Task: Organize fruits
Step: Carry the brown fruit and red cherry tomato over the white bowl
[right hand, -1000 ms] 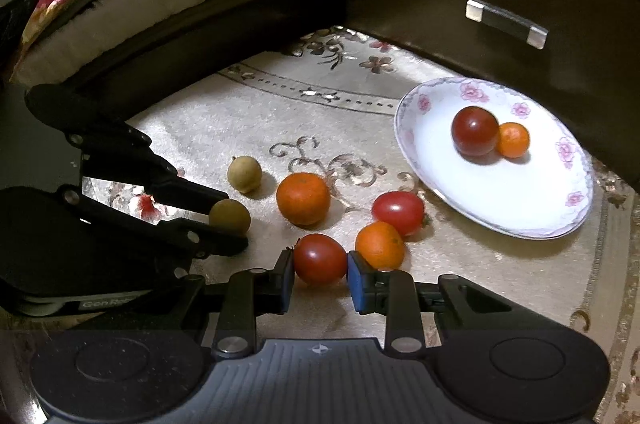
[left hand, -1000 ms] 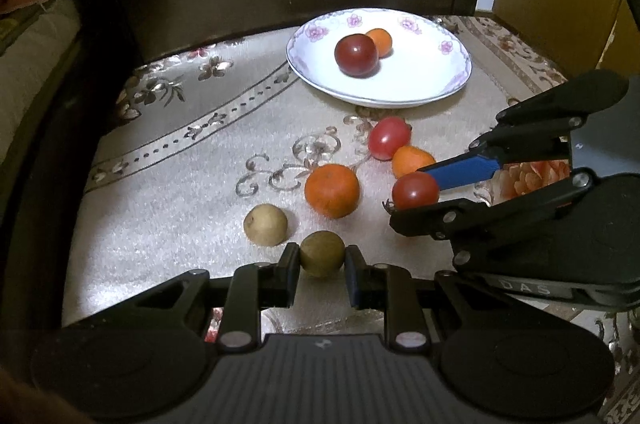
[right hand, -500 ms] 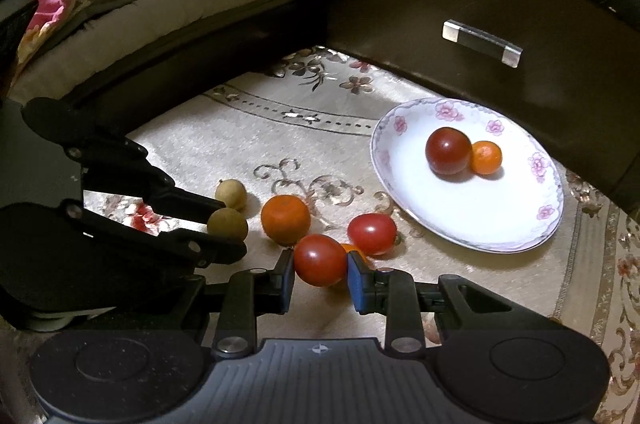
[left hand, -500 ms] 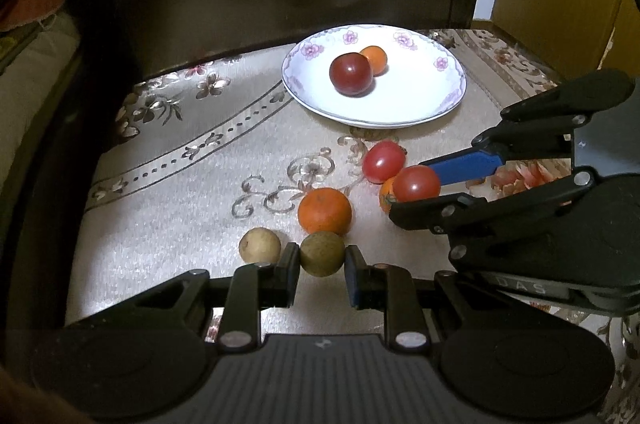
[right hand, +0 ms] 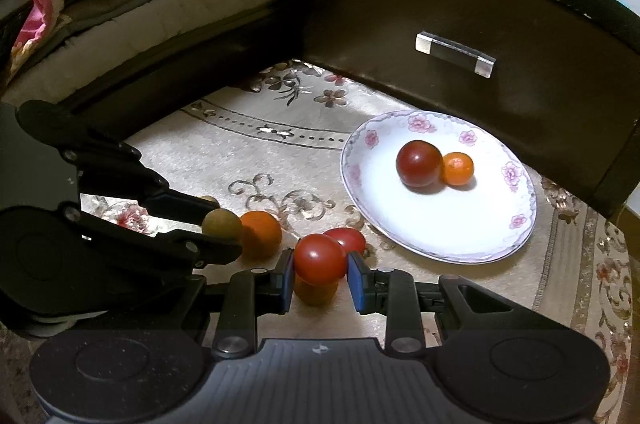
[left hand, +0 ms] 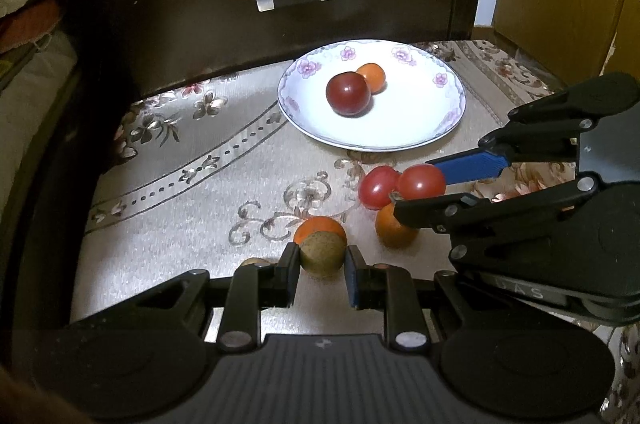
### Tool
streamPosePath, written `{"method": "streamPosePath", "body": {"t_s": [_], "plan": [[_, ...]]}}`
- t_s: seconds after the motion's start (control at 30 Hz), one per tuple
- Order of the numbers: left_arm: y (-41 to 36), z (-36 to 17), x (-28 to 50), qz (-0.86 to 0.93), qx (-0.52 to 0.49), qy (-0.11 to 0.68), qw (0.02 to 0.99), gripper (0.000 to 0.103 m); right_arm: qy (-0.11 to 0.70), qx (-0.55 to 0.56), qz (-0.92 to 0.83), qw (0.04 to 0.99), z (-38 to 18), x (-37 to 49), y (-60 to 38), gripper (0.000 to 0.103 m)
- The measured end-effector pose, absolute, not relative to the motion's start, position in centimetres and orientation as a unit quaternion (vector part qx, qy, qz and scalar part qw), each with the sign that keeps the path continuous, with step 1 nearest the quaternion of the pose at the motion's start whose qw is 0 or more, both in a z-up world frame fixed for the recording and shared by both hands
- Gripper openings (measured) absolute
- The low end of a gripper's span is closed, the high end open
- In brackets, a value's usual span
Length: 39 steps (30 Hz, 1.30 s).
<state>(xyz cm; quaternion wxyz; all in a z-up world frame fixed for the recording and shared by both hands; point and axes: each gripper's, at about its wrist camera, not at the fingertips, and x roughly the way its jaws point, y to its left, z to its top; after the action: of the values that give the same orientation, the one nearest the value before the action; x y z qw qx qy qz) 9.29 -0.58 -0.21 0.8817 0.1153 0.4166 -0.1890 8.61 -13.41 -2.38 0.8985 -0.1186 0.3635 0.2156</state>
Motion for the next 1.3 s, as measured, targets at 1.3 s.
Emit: {"method": "streamPosePath", "body": {"t_s": [1.3], "plan": [[-4.4,1.0,14.7,-0.201,0.106,0.374,0.899,0.028,0.337,-0.085,0.145,0.926,-1.3,12.0,-17.1,0.026]]}}
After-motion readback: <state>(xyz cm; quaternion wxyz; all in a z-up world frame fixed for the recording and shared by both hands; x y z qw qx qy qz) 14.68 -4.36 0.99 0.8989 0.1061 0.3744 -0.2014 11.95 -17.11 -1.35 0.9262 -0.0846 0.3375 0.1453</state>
